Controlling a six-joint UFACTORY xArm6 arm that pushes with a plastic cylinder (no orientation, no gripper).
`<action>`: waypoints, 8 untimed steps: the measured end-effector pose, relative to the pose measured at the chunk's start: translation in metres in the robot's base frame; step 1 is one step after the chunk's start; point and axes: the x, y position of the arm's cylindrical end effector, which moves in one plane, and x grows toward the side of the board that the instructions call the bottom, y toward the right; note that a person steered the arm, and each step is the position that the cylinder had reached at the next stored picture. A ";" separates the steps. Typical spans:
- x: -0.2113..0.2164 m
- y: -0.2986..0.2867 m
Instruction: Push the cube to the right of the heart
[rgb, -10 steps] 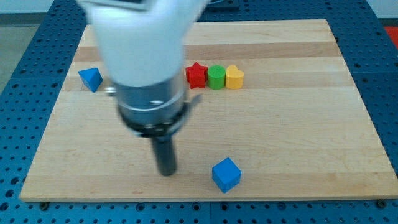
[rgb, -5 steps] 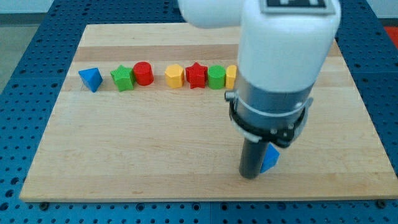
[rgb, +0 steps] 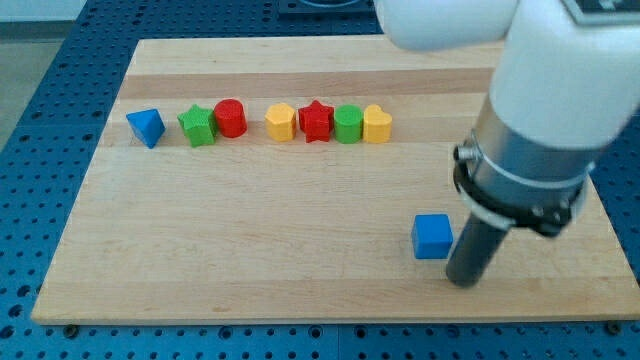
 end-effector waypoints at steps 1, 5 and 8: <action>-0.059 -0.007; -0.028 0.003; -0.092 -0.063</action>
